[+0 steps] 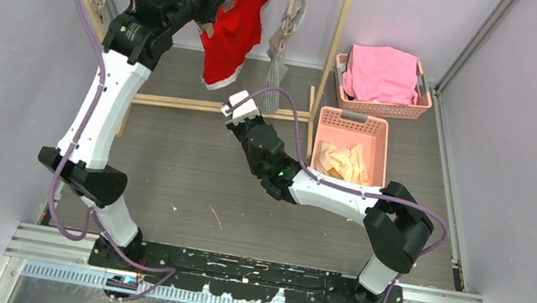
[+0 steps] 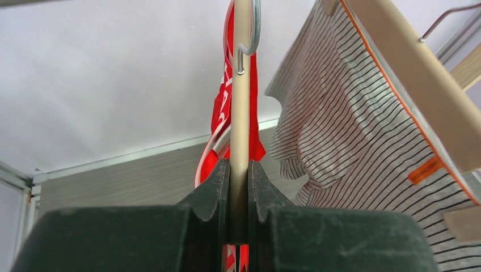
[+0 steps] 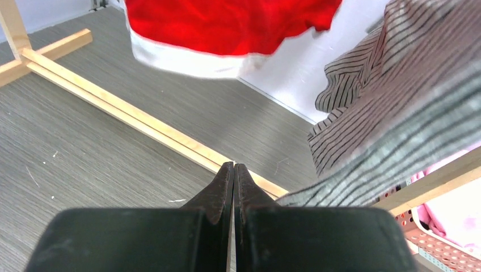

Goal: Remove the underwear clipped to the hanger

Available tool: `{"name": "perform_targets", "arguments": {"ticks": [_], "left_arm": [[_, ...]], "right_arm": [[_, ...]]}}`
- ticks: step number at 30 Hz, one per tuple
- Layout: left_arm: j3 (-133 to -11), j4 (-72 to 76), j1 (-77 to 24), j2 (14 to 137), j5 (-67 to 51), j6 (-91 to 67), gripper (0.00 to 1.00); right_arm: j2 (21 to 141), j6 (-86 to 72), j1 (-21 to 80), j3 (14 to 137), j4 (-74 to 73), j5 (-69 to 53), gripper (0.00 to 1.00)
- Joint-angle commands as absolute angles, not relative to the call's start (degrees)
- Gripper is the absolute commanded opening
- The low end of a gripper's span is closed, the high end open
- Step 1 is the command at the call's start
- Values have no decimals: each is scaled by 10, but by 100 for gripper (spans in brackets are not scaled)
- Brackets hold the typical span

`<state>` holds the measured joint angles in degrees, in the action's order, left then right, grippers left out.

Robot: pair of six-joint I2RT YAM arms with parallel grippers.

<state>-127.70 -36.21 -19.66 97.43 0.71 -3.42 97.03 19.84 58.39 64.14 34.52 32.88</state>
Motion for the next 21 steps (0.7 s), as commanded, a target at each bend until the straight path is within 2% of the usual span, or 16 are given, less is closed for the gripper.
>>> {"name": "perform_targets", "arguments": {"ticks": [1,9,21], "left_arm": [[-1276,-241,-199,915,26,-19,0],[-1276,-238,-199,898,27,-14,0],[-1089,-229,-199,793,23,-12,0]], "right_arm": [[929,206,586,629,384,342,1],[923,206,587,612,388,352,1],[906,200,586,593,401,365,1]]}}
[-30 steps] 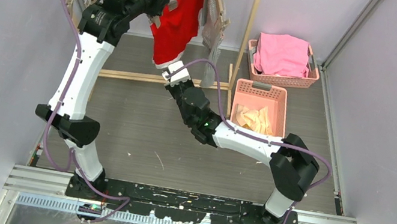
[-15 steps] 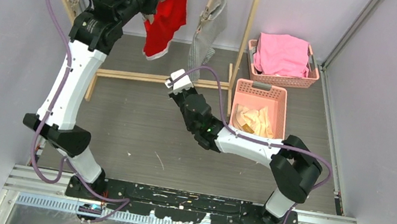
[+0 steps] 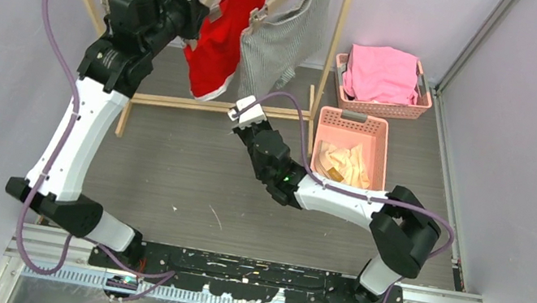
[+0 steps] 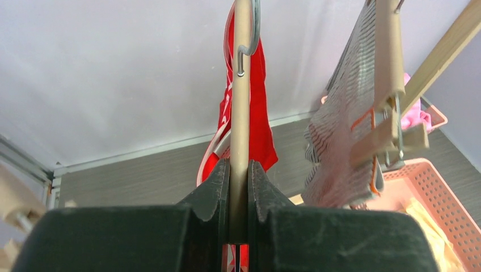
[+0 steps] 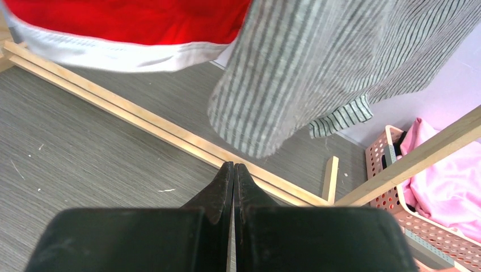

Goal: Remove the underwear clipped to the hanger

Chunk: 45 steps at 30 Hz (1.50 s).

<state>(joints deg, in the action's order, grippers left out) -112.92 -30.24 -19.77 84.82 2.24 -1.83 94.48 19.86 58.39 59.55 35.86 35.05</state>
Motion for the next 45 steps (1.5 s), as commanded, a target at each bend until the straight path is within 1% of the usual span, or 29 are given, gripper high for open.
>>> {"name": "perform_targets", "arguments": {"ticks": [1,6,10,14,16,18,21,23,25,28,30,31,33,34,36,37,42,45], "left_arm": [[-1072,-230,-199,781,23,-12,0],[-992,-273,-199,733,28,-13,0],[-905,-317,-199,634,42,-18,0],[-834,-385,-199,538,68,-12,0],[-799,-415,-199,495,64,-12,0],[-771,-448,-199,458,51,-7,0],[-739,-503,-199,412,19,9,0],[-726,-539,-199,394,-18,21,2],[-722,-571,-199,380,-58,26,1],[-703,-580,-199,348,-122,20,0],[-688,-571,-199,327,-152,16,0],[-685,-569,-198,319,-162,13,0],[-685,-574,-199,311,-185,11,0],[-687,-576,-199,310,-197,10,0],[-688,-575,-199,309,-224,11,0],[-684,-572,-199,310,-238,11,0],[-673,-549,-199,316,-298,12,0],[-671,-534,-199,316,-334,13,0]], "right_arm": [[905,198,587,591,402,365,1],[901,186,587,583,404,368,1],[883,178,587,573,393,376,1],[847,149,587,559,348,386,1],[826,121,587,548,318,385,1],[806,104,587,536,292,373,4],[776,83,586,524,241,342,14],[758,76,585,525,200,308,28],[743,72,584,535,155,272,37],[715,65,574,546,105,226,45],[693,54,559,544,88,188,48],[682,43,545,543,82,163,48],[657,24,515,541,75,84,50],[646,16,499,539,74,45,54],[626,8,465,537,75,-39,56],[616,8,447,536,78,-78,59],[597,-17,365,549,106,-254,84],[630,-78,309,577,141,-404,88]]}}
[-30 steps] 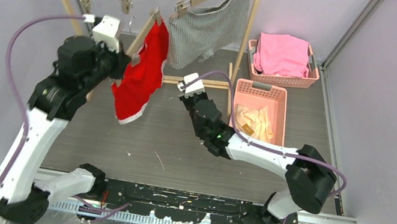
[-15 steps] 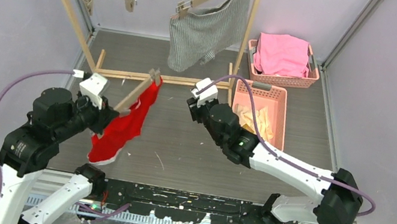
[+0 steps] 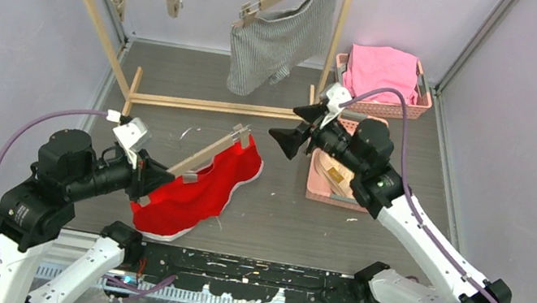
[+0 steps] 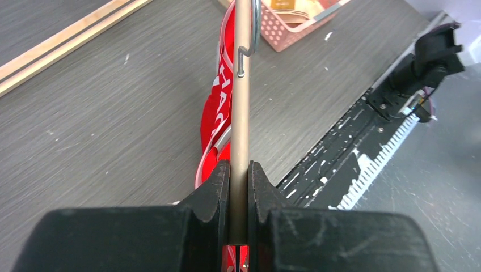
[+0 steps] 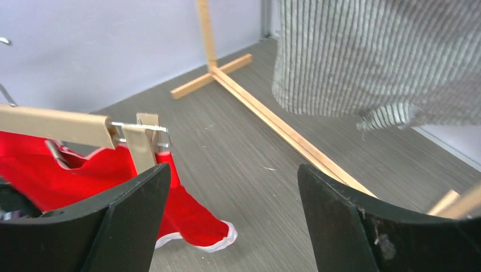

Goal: Remove the underwear clipped to the hanger

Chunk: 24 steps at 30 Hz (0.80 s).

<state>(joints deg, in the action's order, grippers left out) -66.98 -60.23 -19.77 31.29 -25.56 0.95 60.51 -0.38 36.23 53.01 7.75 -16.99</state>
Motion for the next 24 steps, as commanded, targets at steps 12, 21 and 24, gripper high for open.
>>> {"name": "perform_targets", "arguments": {"ticks": [12,21,24], "left_arm": [[-657,-468,-199,320,-405,3,0],[-663,-436,-199,360,-386,11,0],[-665,-426,-199,367,-399,10,0]], "right_arm": [[716,-237,291,605,339,-636,90],[715,-229,286,615,338,-638,89],[717,-228,285,623,337,-648,89]]}}
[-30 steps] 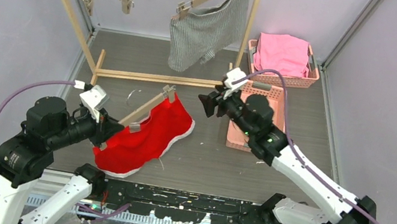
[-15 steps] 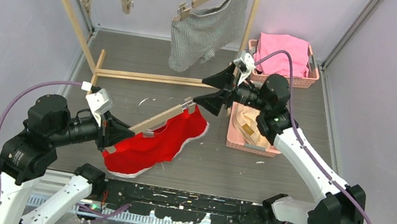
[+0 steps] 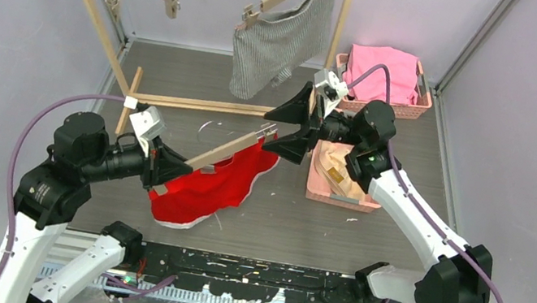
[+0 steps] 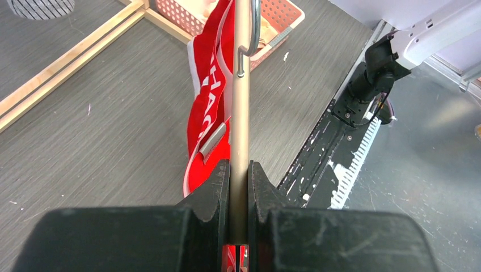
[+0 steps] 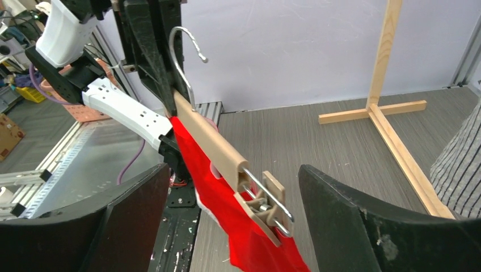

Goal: Remove the underwear clipped to the hanger

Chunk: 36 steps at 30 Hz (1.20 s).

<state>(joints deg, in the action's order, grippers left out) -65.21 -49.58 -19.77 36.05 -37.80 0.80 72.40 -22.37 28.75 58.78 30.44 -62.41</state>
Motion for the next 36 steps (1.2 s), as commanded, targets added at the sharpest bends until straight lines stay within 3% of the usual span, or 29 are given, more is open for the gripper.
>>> {"name": "perform_targets", "arguments": {"ticks": [1,10,15,18,22,26,30,33,36], "left_arm": [[-664,-421,-199,368,-401,9,0],[-664,-403,-199,369,-416,-1,0],[-661,-399,-199,368,-419,-5,0],[-657,-395,-199,369,-412,-7,0],[-649,-372,-199,370,-411,-17,0],[-646,-353,-199,379,-409,-23,0],[-650,-328,-199,392,-416,-31,0],[-657,-308,-199,400,-424,-40,0],[-649,-261,-199,399,-429,-68,0]], "right_arm": [[719,-228,285,624,337,-649,89],[738,-239,285,622,363,-648,89],[745,-245,285,623,373,-644,80],[747,-250,285,625,375,-647,58],[746,-251,285,622,376,-647,3],[738,-242,284,616,377,-634,1],[733,-238,280,618,365,-606,71],[717,-234,277,601,365,-560,98],[701,-249,276,571,383,-501,100]]}}
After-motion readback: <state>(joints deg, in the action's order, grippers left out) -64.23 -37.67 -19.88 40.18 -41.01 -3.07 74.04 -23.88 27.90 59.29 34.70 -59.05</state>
